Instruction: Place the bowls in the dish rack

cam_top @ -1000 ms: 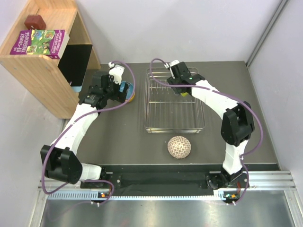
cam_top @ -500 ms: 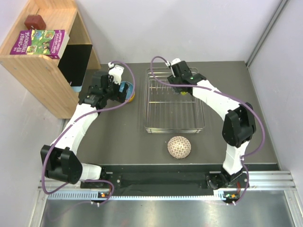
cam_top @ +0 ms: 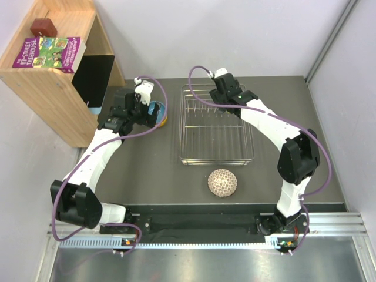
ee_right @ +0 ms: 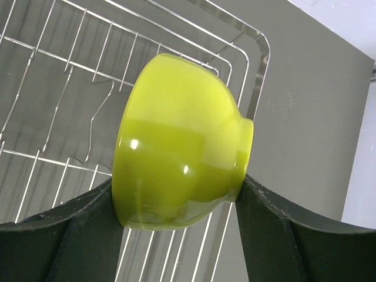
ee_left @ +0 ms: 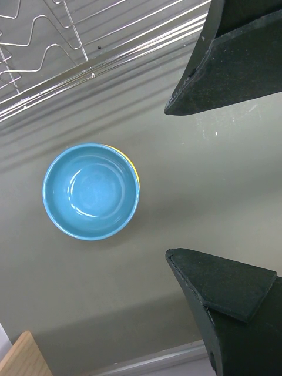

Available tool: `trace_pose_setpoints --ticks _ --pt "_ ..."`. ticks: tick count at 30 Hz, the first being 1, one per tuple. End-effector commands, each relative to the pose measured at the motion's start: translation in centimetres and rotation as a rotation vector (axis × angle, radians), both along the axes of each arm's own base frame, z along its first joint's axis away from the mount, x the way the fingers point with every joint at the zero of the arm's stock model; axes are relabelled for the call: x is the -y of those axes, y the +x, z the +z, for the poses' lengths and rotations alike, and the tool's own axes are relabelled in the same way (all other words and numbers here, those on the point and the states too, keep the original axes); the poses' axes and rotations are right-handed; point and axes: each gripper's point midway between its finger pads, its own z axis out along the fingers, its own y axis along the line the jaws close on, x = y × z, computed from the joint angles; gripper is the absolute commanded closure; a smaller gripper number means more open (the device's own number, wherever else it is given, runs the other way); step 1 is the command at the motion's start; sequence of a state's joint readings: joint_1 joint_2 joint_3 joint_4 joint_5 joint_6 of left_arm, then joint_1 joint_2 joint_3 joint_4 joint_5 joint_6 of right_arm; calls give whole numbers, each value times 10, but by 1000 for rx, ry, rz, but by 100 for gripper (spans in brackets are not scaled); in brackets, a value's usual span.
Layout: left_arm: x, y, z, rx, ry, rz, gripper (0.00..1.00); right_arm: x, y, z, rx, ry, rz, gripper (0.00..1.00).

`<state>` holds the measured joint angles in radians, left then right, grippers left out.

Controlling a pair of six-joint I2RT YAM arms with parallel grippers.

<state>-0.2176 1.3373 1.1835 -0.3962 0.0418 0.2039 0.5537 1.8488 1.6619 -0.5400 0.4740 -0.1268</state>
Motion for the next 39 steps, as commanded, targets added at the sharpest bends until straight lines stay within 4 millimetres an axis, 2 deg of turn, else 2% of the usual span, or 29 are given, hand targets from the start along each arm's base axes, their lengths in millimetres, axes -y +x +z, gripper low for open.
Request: trace_pose_setpoints --ticks 1,14,30,39 --pt "2 2 21 65 -35 -3 1 -3 13 22 88 29 -39 100" --pt "1 1 19 70 -32 -5 1 -9 18 -8 27 12 -28 100" --pt "1 1 19 70 -39 -4 1 -19 24 -28 -24 19 -13 100" --pt "1 1 19 68 -42 -4 1 -21 26 -30 -32 17 -13 100"
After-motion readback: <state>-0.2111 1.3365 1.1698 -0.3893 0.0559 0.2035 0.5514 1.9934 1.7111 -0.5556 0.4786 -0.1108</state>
